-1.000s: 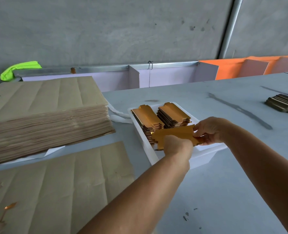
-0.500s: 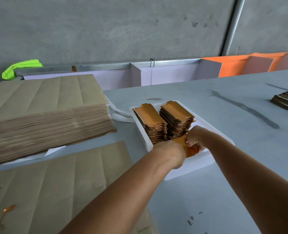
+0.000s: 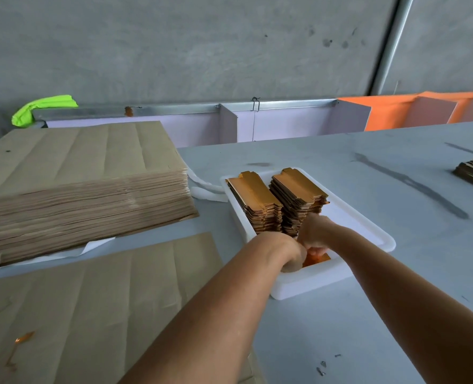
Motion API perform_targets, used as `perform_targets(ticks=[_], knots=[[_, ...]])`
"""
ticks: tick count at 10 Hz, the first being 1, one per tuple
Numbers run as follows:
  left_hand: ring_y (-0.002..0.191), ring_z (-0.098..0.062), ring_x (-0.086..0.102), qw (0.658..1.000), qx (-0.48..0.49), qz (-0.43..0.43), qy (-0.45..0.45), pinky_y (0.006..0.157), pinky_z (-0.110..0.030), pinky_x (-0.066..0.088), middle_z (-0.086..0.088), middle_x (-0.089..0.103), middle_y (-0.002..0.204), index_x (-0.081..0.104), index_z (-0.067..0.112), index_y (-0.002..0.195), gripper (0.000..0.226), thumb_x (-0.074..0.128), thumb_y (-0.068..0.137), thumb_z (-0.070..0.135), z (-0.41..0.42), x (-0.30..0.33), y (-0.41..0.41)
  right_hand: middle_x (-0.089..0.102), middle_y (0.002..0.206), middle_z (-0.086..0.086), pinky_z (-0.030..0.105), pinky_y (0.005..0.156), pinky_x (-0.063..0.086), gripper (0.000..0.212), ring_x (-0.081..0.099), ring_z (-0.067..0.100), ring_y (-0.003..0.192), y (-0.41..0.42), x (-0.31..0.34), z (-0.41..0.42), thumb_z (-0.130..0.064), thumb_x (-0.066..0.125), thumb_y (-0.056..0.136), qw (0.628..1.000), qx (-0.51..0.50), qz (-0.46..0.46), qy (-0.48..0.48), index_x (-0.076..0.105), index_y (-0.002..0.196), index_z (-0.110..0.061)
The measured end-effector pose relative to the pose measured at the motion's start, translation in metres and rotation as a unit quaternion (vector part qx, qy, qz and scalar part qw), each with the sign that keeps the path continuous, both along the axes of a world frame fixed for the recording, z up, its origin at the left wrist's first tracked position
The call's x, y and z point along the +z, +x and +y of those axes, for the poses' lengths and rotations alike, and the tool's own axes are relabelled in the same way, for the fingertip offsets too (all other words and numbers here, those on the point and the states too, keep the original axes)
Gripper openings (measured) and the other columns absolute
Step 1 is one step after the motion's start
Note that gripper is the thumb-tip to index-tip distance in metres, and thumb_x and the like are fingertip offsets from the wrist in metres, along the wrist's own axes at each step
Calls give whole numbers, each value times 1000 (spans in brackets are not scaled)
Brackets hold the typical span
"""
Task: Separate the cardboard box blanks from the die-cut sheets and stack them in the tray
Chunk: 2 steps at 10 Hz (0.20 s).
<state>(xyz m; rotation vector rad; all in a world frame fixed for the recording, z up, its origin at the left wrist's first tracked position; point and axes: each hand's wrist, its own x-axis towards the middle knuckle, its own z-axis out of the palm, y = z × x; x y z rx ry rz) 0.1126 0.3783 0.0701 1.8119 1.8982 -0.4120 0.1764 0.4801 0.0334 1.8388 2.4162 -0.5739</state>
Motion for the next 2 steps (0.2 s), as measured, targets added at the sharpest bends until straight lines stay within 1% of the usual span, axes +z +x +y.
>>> perform_targets(ticks=[1,2], knots=[[111,-24,49,998,28,-32,51,91,-33,39,-11,50,123,42,9,136,39,40,98,7,-3,-6,0,64,77,12,22,47,54,4,65,17,62,-5,6,-5,-3,54,91,998,41,-35,-30,57,93,-1],[97,-25,56,980,31,-53,189,75,-31,42,-5,56,94,57,8,119,27,40,98,7,-18,-8,-2,51,65,5,17,38,37,14,51,12,53,-10,14,-19,1,51,90,997,63,-21,47,54,77,-4]])
